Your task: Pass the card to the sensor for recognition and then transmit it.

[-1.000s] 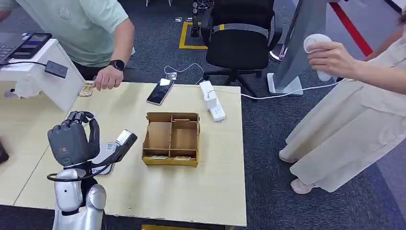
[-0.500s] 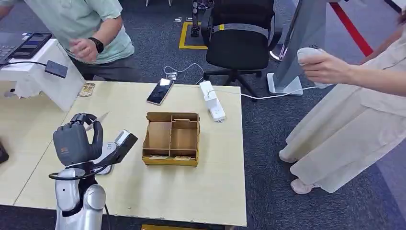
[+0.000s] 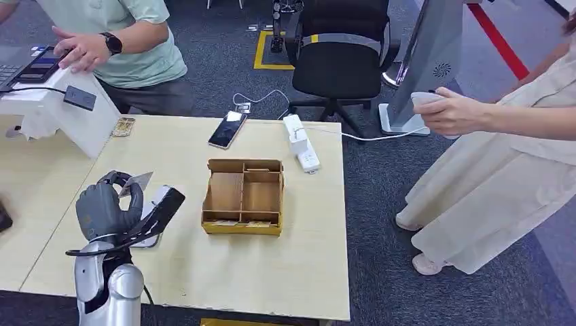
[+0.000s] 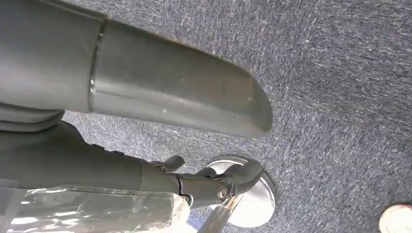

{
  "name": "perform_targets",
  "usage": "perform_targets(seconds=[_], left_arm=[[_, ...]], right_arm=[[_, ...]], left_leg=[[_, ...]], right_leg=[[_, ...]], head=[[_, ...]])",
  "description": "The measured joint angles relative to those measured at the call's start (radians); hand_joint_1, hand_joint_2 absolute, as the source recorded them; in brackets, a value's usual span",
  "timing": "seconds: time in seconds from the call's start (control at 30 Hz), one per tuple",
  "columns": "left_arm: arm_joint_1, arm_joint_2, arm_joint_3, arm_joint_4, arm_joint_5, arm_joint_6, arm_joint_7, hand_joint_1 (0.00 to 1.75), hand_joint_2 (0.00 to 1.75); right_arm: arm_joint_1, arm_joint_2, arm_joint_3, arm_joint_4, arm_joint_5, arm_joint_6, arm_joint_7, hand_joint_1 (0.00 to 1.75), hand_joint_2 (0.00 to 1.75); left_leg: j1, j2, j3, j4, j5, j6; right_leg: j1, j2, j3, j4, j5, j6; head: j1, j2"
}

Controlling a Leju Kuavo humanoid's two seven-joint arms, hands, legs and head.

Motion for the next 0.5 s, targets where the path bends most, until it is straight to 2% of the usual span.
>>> perform_targets(seconds=[0.3, 0.4, 0.5], left_arm=[[0.0, -0.006, 0.006, 0.001, 0.001, -0.002, 0.001, 1.75, 1.75], [0.0, -0.008, 0.018, 0.004, 0.033, -0.05, 0.039, 1.75, 1.75], [0.0, -0.009, 0.045, 0.014, 0.077, -0.079, 0.037, 1.75, 1.75]], right_arm=[[0.0, 0.0, 0.0, 0.0, 0.0, 0.0, 0.0, 0.0, 0.0], [0.0, 0.0, 0.0, 0.0, 0.0, 0.002, 0.0, 0.0, 0.0], [0.0, -0.001, 0.0, -0.001, 0.0, 0.005, 0.0, 0.0, 0.0]], left_leg=[[0.0, 0.0, 0.0, 0.0, 0.0, 0.0], [0.0, 0.0, 0.0, 0.0, 0.0, 0.0], [0.0, 0.0, 0.0, 0.0, 0.0, 0.0]], right_leg=[[0.0, 0.0, 0.0, 0.0, 0.0, 0.0], [0.0, 0.0, 0.0, 0.0, 0.0, 0.0], [0.0, 0.0, 0.0, 0.0, 0.0, 0.0]], head=[[0.0, 0.0], [0.0, 0.0], [0.0, 0.0]])
